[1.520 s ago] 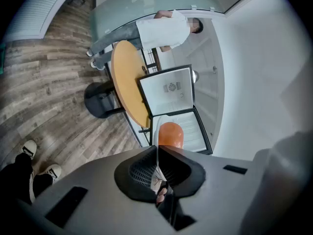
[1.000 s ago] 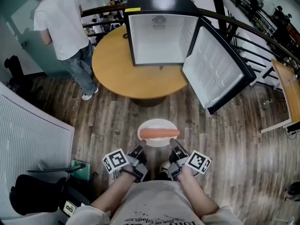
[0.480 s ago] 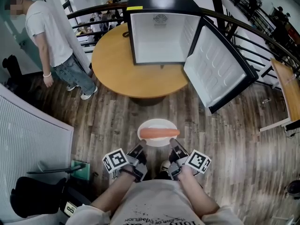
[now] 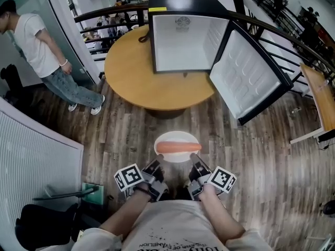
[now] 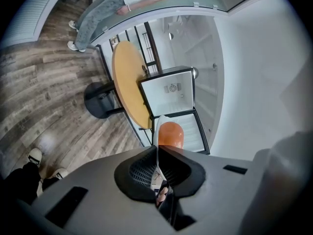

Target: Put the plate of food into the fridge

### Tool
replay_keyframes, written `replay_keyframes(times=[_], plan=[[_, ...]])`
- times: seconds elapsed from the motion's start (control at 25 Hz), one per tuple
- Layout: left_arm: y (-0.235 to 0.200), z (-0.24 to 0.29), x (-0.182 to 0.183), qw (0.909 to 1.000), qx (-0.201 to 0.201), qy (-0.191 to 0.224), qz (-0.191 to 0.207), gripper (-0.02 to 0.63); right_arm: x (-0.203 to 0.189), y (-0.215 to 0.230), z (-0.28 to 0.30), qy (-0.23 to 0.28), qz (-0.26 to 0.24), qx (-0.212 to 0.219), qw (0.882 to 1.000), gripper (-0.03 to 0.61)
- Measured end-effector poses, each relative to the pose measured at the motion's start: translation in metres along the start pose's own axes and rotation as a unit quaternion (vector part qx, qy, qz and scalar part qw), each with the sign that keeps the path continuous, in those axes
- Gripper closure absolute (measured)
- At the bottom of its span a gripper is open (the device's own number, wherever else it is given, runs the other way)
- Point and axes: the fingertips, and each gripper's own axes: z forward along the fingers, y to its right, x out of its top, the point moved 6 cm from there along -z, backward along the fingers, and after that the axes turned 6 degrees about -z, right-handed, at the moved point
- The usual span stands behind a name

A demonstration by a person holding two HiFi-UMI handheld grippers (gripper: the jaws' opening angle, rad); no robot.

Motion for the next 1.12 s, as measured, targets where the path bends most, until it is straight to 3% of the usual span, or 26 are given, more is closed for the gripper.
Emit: replay_keyframes(times=[0.56,0.84,1.12], plan=[[-0.005,0.012,0.03,0.9999,-0.007,-0.009,-0.005,0.583,0.003,-0.002,0.028,0.009,0.001,-0.006,1.0,0.54],[-0.002,0.051,0.059,1.0,-0.004,-0.002,-0.004,0.583,0.035,0.012,0.07,0.003,0.002,0.003,1.0,0.541],[0.01,0.116,0.104,0.9999,-0.001,0.009,-0.006,0.583,0.091,0.024,0.13,-0.008,0.003,0.005,1.0,0.54]])
